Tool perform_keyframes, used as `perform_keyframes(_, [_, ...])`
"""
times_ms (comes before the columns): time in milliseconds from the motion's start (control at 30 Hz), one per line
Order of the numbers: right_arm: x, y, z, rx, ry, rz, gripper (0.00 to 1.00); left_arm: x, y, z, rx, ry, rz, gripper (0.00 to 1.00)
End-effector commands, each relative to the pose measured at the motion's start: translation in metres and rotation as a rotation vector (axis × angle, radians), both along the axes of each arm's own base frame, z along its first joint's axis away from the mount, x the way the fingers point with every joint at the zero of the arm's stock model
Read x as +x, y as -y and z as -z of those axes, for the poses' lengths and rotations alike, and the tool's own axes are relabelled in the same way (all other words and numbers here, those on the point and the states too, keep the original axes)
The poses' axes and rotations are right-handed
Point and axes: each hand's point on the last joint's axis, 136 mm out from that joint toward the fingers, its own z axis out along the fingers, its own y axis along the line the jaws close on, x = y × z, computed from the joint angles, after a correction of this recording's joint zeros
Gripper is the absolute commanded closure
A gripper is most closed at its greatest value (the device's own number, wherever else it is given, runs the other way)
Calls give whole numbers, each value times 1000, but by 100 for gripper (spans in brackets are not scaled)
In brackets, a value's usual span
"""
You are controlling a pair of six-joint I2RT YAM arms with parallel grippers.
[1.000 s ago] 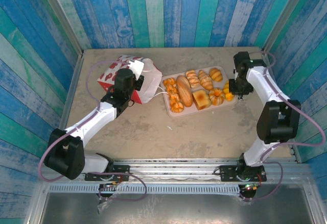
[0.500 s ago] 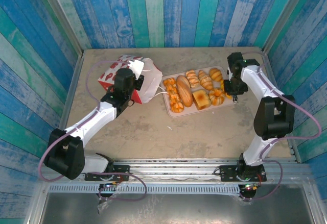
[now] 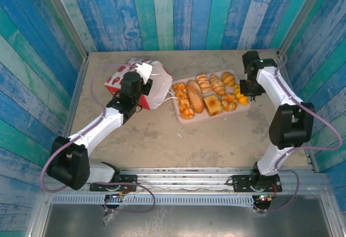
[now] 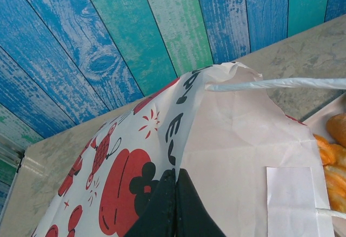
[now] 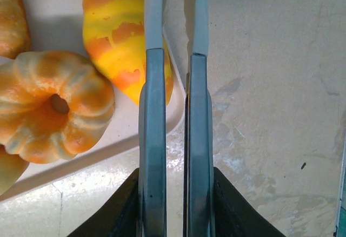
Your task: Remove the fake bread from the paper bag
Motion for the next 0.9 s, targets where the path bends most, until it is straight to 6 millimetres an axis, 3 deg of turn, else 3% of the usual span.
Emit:
perform_keyframes(0, [-9,-4,-35,43,94,18,69,-4,-1,-43,-82,83,-13,100])
perform_keyframes(300, [-48,-23,-64,202,208,2,68,-10,-12,-96,-302,101,-68,100])
perform_keyframes(533, [-77,-21,-68,233,252,58,68,-6,-19,-115,-571,30,-51,100])
perform_keyframes(700, [-88,-23,-68,256,263,73,68,5,-26,-108,-761,-54,-34,100])
perform_keyframes(733, [-90,-23,-68,261,266,75,68,13,-27,-93,-798,-97,-40,100])
perform_keyframes(867, [-94,-24,-70,270,269,73,68,23,-35,-70,-957,-172,-15,100])
